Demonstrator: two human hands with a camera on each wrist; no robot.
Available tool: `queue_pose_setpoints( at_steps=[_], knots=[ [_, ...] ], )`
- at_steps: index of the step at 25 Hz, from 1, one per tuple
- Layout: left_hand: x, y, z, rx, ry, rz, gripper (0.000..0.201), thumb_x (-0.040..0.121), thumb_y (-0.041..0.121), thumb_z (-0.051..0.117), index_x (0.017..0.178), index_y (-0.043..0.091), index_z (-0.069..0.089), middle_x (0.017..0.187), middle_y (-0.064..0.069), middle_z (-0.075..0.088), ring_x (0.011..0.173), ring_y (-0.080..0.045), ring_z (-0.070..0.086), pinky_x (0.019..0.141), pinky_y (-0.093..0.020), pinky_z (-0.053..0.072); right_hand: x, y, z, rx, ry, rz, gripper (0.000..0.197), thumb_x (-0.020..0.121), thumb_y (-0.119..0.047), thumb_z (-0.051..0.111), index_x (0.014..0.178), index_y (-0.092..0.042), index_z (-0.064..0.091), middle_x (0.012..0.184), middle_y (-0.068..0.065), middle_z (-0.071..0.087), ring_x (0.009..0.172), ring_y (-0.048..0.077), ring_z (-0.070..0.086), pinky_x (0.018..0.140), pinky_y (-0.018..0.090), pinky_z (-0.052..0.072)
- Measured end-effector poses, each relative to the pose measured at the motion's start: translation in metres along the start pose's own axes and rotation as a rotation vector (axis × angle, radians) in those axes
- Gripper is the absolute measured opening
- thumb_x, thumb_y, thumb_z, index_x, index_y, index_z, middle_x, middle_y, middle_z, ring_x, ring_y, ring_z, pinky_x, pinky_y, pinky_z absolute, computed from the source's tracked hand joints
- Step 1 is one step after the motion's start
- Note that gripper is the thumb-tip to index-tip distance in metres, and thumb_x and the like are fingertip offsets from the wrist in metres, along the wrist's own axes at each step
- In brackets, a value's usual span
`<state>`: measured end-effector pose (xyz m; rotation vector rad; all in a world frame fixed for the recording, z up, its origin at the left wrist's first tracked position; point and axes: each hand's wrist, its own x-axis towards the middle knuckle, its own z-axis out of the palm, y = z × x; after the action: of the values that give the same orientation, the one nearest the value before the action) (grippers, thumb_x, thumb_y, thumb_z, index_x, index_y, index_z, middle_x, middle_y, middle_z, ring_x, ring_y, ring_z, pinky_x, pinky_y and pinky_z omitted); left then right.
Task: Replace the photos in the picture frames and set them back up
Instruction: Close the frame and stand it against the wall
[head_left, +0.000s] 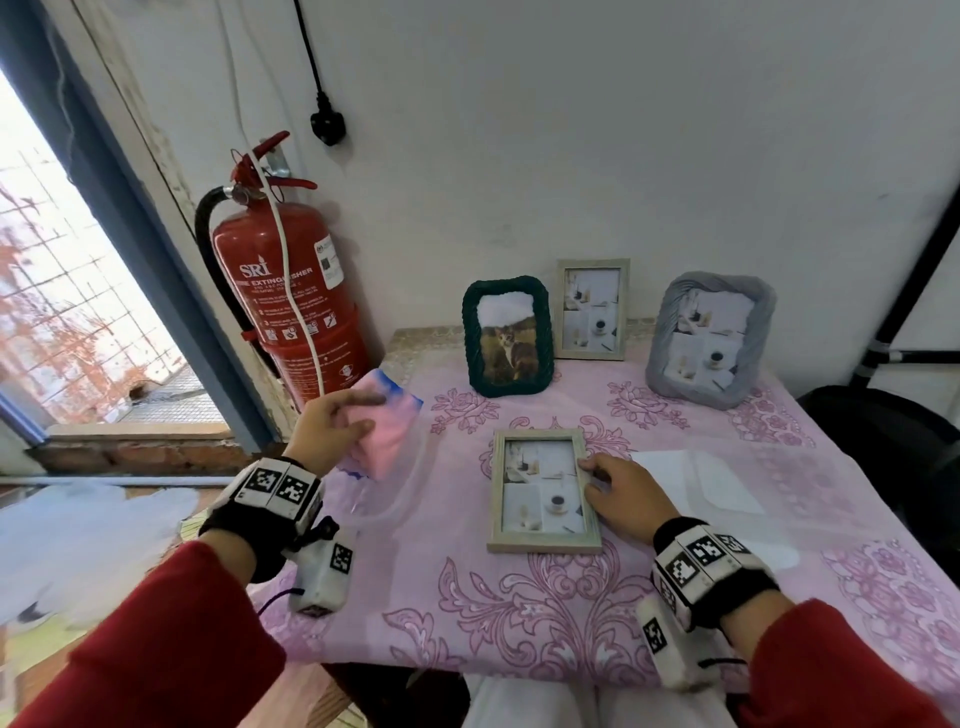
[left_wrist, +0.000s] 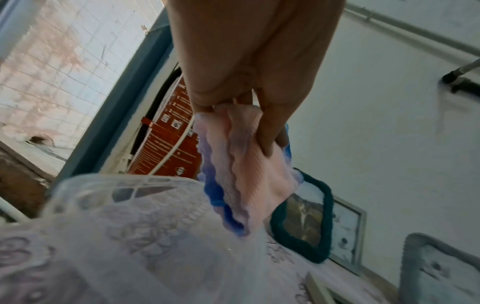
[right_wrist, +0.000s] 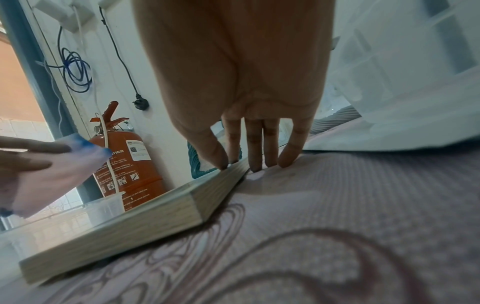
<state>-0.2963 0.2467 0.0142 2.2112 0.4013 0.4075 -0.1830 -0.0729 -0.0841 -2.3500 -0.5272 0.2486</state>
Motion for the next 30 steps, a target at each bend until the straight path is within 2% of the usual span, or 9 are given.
queue_pose_setpoints(
  at_steps=[4,6,8,11,14,17,22,25,30],
  knots=[
    [-0.002,-0.016,0.001,-0.038,-0.128,-0.108,0.041,0.087,-0.015,0.046,0.125,-0.003,0.053,0.118,-0.021,0.059,0.087,-0.013,0.069,0.082,-0.028,0.056,-0.001,-0.001,0.001,-0.011,0.008,-0.007,0.032,0.088,-0.014,0.052,0.119,-0.01,0.057,0.131,0.003,0.058,0.118,0.027,0.053,0.1,0.042,0.043],
    [-0.003,-0.024,0.009,-0.135,-0.175,-0.242,0.04,0.09,-0.015,0.041,0.128,-0.006,0.047,0.079,-0.023,0.066,0.047,-0.009,0.065,0.05,-0.021,0.056,-0.001,-0.001,0.002,-0.019,0.008,-0.014,0.031,0.088,-0.013,0.051,0.119,-0.01,0.057,0.131,0.002,0.057,0.117,0.026,0.053,0.1,0.042,0.043],
    [-0.007,-0.029,0.018,-0.165,-0.214,-0.328,0.038,0.092,-0.013,0.041,0.129,-0.007,0.044,0.056,-0.012,0.06,0.033,-0.006,0.057,0.037,-0.018,0.049,-0.002,-0.001,0.002,-0.02,0.006,-0.015,0.031,0.088,-0.014,0.051,0.118,-0.01,0.057,0.131,0.002,0.058,0.117,0.026,0.054,0.099,0.042,0.043],
    [-0.011,-0.039,0.027,0.107,-0.247,-0.251,0.038,0.089,-0.003,0.055,0.127,-0.001,0.05,0.097,-0.019,0.059,0.072,-0.007,0.068,0.069,-0.022,0.054,-0.002,-0.002,0.002,-0.019,0.003,-0.017,0.03,0.089,-0.014,0.051,0.118,-0.009,0.057,0.131,0.001,0.057,0.117,0.025,0.054,0.099,0.042,0.043],
    [-0.012,-0.045,0.029,0.422,-0.128,-0.009,0.036,0.085,0.01,0.064,0.121,0.011,0.06,0.138,-0.012,0.041,0.128,-0.023,0.042,0.108,-0.028,0.028,-0.001,-0.002,0.002,-0.021,0.007,-0.015,0.031,0.089,-0.013,0.051,0.119,-0.009,0.057,0.132,0.001,0.057,0.117,0.026,0.053,0.1,0.042,0.043],
    [-0.012,-0.048,0.038,0.435,-0.227,-0.004,0.04,0.091,0.02,0.057,0.13,0.013,0.053,0.141,-0.011,0.047,0.129,-0.025,0.045,0.107,-0.029,0.03,-0.002,-0.003,0.001,-0.025,0.007,-0.011,0.032,0.088,-0.013,0.051,0.119,-0.009,0.057,0.131,0.002,0.058,0.116,0.026,0.054,0.099,0.042,0.043],
    [-0.006,-0.059,0.047,0.626,-0.429,-0.176,0.053,0.099,0.026,0.038,0.148,0.017,0.02,0.153,-0.013,0.024,0.14,-0.03,0.027,0.115,-0.031,0.018,-0.004,-0.005,0.001,-0.049,0.012,-0.013,0.032,0.089,-0.013,0.05,0.12,-0.008,0.056,0.132,0.001,0.057,0.116,0.026,0.054,0.099,0.042,0.043],
    [-0.005,-0.047,0.047,0.472,-0.323,-0.11,0.044,0.095,0.014,0.049,0.138,0.008,0.042,0.14,-0.012,0.047,0.133,-0.027,0.04,0.11,-0.024,0.025,-0.004,-0.006,0.001,-0.046,0.01,-0.002,0.034,0.089,-0.013,0.051,0.122,-0.01,0.055,0.129,0.004,0.059,0.115,0.027,0.054,0.099,0.042,0.043],
    [-0.001,-0.016,0.053,0.328,0.006,0.153,0.041,0.087,0.014,0.062,0.128,0.013,0.054,0.135,-0.008,0.051,0.128,-0.022,0.044,0.108,-0.032,0.032,-0.003,-0.007,0.001,-0.071,0.006,0.001,0.034,0.09,-0.026,0.056,0.121,-0.011,0.055,0.126,0.005,0.06,0.115,0.027,0.054,0.098,0.043,0.043]
  ],
)
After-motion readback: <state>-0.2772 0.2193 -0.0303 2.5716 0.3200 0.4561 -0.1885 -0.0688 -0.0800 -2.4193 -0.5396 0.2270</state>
